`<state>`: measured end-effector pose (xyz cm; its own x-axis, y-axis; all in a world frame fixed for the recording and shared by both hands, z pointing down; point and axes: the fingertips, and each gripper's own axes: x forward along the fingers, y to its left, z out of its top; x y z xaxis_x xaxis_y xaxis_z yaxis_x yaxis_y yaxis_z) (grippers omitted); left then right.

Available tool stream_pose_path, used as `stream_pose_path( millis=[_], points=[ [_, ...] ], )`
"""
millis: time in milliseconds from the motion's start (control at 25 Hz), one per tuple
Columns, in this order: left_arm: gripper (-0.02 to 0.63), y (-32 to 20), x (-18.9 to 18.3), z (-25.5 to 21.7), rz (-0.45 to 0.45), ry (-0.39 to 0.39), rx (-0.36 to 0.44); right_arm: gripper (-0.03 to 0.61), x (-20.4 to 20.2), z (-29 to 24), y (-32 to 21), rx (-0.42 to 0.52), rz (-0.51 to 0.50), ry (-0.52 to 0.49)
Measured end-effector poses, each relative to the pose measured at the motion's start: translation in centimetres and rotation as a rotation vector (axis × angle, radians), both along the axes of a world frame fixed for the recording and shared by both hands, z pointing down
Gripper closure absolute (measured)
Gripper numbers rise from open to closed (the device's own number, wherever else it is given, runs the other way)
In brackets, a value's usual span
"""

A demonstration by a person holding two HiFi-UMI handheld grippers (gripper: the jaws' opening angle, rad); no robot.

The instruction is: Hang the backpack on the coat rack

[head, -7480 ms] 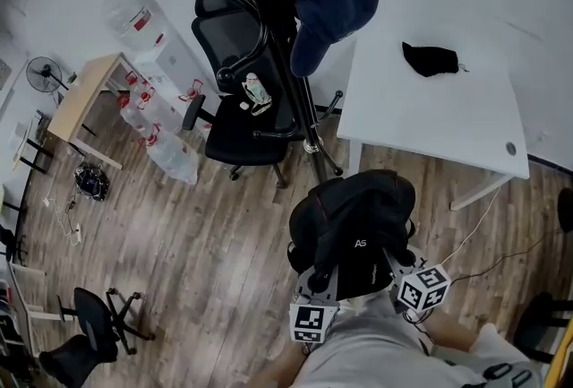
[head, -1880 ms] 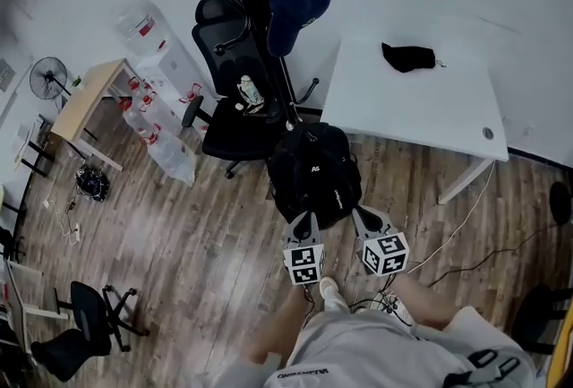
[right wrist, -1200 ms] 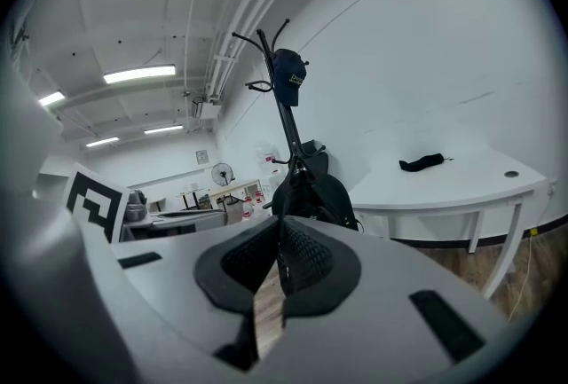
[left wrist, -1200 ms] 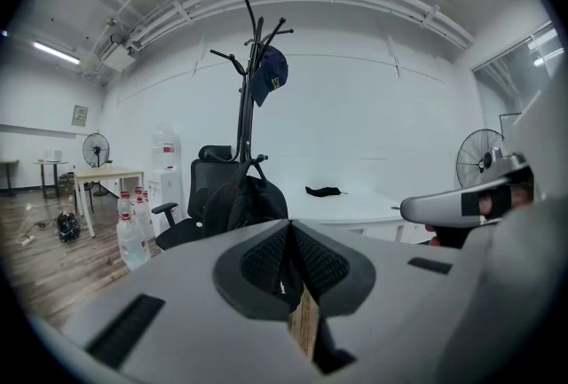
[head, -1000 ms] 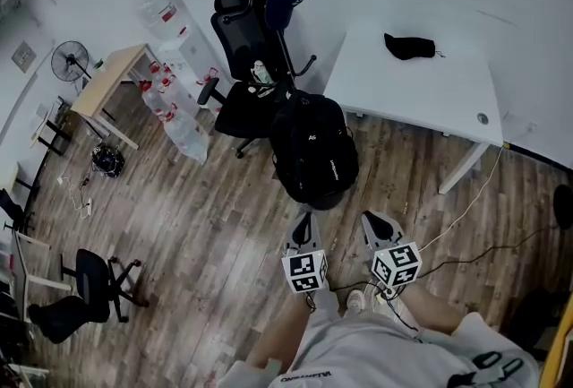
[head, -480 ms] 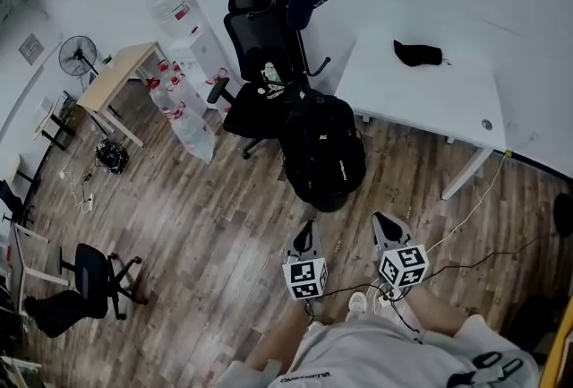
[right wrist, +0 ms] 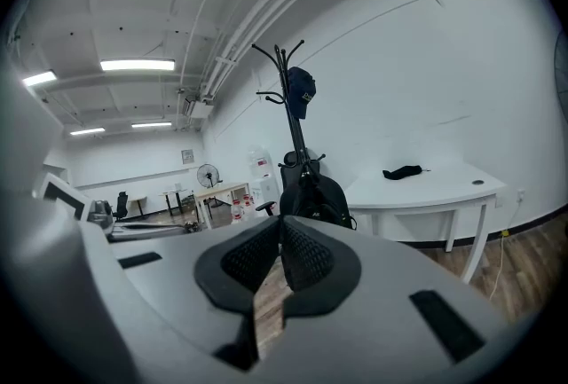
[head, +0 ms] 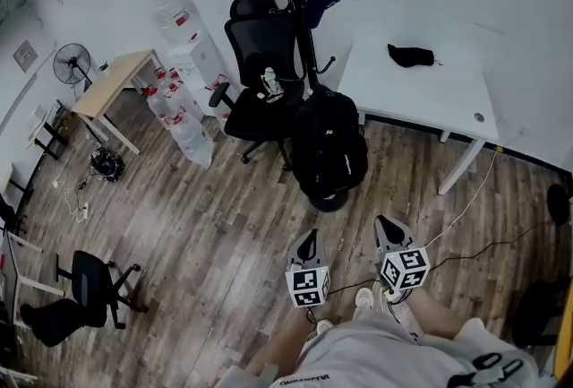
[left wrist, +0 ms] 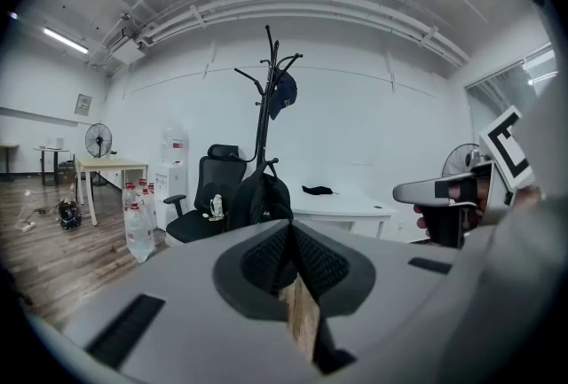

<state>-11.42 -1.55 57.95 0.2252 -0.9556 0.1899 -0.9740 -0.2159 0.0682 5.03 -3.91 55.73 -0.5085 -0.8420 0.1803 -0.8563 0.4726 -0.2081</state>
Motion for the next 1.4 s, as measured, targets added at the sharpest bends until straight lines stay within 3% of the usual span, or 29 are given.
stream_pose_path(
  millis=[440, 760, 920, 1400],
  points=[
    [0.604, 8.1, 0.1, 1.8, 0.142, 0.075, -0.026, 0.552, 0.0, 0.2, 9.0, 0.013, 0.085, 0.045],
    [0.604, 10.9, 0.6, 2.5, 0.174, 0.101, -0.057, 0.552, 1.9, 0.0, 12.1, 0.014, 0.128, 0.062],
    [0.604, 11.5, 0.9, 1.6, 0.177, 0.127, -0.052, 0.552, 2.8, -0.8, 12.0, 0.020, 0.132, 0.043],
    [0.604, 13.7, 0.8, -1.0, 0.100, 0.048, -0.024, 0.552, 6.0, -3.0, 13.5, 0.024, 0.056, -0.020]
  ],
)
